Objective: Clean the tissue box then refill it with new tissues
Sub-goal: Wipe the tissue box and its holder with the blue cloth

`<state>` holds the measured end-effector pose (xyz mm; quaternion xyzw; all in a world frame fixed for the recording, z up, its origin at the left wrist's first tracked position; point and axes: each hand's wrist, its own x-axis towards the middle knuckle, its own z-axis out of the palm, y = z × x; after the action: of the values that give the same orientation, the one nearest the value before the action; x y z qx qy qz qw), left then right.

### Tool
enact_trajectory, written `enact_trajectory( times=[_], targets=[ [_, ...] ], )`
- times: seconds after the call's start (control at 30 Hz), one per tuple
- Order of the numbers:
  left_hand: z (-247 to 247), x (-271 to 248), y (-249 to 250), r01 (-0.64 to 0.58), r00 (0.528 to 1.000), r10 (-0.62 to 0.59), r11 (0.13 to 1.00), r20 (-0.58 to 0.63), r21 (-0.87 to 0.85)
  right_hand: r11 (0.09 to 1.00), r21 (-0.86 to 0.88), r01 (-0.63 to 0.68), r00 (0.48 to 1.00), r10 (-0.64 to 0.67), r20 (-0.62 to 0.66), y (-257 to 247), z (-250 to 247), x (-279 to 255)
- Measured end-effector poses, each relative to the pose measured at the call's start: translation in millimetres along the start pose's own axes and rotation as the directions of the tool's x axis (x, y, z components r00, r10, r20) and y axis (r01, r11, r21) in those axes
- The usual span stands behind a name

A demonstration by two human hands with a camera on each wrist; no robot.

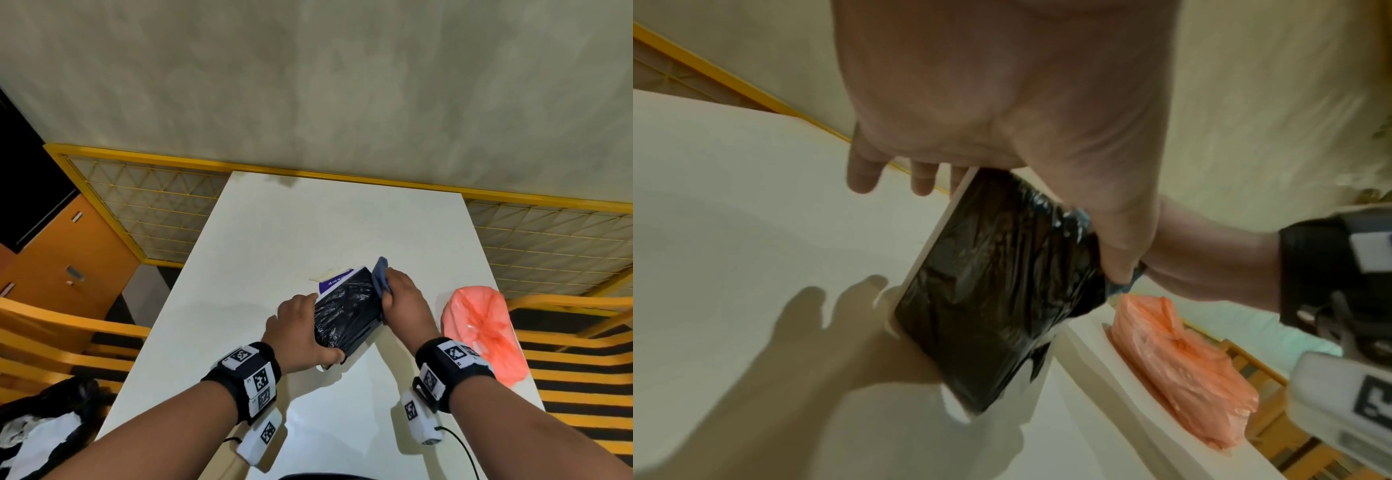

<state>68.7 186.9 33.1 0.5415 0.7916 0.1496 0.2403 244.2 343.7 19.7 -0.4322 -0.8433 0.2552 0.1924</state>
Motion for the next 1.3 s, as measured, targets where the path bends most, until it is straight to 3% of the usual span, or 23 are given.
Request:
enact_trajectory(
  times=[0.17, 0.33, 0.57, 0.73, 0.83, 1.0, 1.1, 1.2, 1.3],
  targets=[
    [-16.0, 16.5, 20.0, 0.036, 0.983, -0.066, 0.985, 0.174, 0.170, 0.969, 0.208, -0.136, 0.976, 0.167, -0.137, -1.4, -25.2, -17.7],
    [-5.3, 50.3, 78.9, 0.029, 0.999, -0.037, 0.973, 0.033, 0.227, 0.895, 0.372, -0.247, 0.934, 0.321, -0.153, 4.7, -33.0, -50.3],
    [13.1, 71.4, 106.0, 0.023, 0.993, -0.058, 0.948, 0.102, 0.317, 0.859, 0.391, -0.331, 0.916, 0.392, -0.088, 4.5, -46.9, -90.7],
    [-0.2, 58.4, 101.9, -0.171, 0.985, 0.173, 0.979, 0.000, 0.108, 0.844, 0.455, -0.283, 0.919, 0.375, -0.123, 8.0, -54.3, -97.9],
    [-4.7, 41.8, 79.5, -0.264, 0.964, 0.254, 0.951, -0.082, -0.160, 0.855, 0.461, -0.239, 0.926, 0.343, -0.155, 12.4, -60.2, -99.2],
    [7.4, 9.7, 33.5, -0.180, 0.983, 0.145, 0.869, -0.112, -0.460, 0.929, 0.340, -0.143, 0.936, 0.239, -0.260, 0.2, -71.7, -92.4],
    [13.5, 0.2, 16.6, -0.140, 0.990, 0.102, 0.827, -0.100, -0.544, 0.935, 0.347, -0.075, 0.965, 0.156, -0.212, -23.0, -74.3, -84.4],
    [21.2, -5.1, 6.0, -0.127, 0.991, 0.087, 0.814, -0.098, -0.567, 0.975, 0.196, 0.107, 0.972, -0.061, -0.226, -55.5, -67.4, -74.4],
    [20.4, -8.9, 10.1, -0.159, 0.984, 0.079, 0.795, -0.160, -0.586, 0.956, 0.004, 0.292, 0.951, -0.290, -0.112, -85.4, -46.5, -66.5]
  ],
)
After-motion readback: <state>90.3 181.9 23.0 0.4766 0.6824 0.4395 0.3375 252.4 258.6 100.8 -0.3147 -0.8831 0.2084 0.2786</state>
